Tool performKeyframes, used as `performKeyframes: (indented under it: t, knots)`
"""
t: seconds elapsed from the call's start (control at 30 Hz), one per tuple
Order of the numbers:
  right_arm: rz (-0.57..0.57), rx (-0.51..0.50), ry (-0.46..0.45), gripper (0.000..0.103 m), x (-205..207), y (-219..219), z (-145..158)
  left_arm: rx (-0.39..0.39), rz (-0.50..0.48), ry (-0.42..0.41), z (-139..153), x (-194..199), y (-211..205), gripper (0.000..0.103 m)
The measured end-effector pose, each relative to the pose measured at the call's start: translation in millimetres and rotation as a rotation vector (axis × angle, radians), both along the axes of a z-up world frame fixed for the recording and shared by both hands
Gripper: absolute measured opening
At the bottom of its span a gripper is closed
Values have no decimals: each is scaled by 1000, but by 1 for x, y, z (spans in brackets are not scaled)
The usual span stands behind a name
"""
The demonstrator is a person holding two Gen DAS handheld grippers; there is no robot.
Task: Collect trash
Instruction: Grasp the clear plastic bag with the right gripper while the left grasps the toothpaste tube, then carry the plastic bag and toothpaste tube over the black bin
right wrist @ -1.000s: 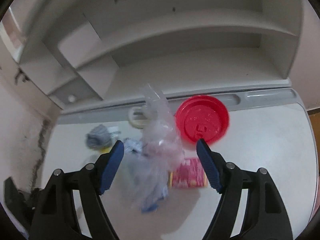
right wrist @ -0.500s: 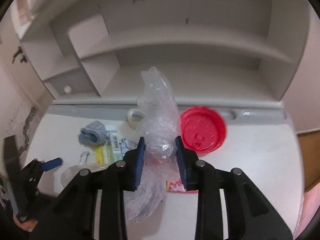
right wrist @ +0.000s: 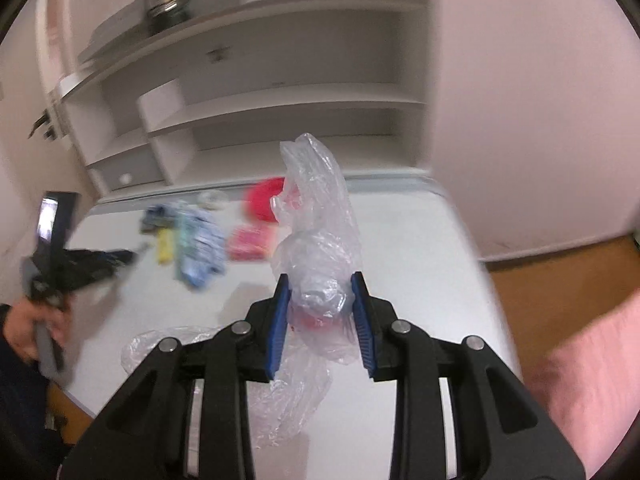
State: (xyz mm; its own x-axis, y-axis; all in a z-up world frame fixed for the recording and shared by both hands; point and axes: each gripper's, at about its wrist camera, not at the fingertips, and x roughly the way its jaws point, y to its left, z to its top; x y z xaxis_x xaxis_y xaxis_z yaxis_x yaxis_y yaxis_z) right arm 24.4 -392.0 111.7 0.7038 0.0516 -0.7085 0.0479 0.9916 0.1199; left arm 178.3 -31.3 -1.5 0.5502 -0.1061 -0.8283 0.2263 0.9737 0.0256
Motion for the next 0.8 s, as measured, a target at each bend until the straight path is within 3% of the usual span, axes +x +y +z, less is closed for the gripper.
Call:
performKeyframes:
  t: [0.17,0.3,0.4,0.5,0.6,0.73,0.8]
  knots:
    - [-260,37,-5,30,-88,-90,-21,-39,-135,-100,33,-47,-54,13]
    - [-502,16,34,30,-163,-158,-57,-124,-329,-138,49,-95,-132,13]
    - [-656,45,82,30,-217,-198,-89,-176,-526,-139,44,-140,-211,13]
    - [-773,62,128,30,-264,-227,-120,-223,-719,-66,19,-187,-294,13]
    - [-858,69,196,30,-295,-249,-157,-256,-893,28,-25,-242,-376,13]
    - [-925,121,288,30,-313,-273,-209,-230,-980,93,-90,-288,-446,14]
    - [-946,120,336,30,-322,-281,-232,-231,-1001,164,-123,-300,-473,13]
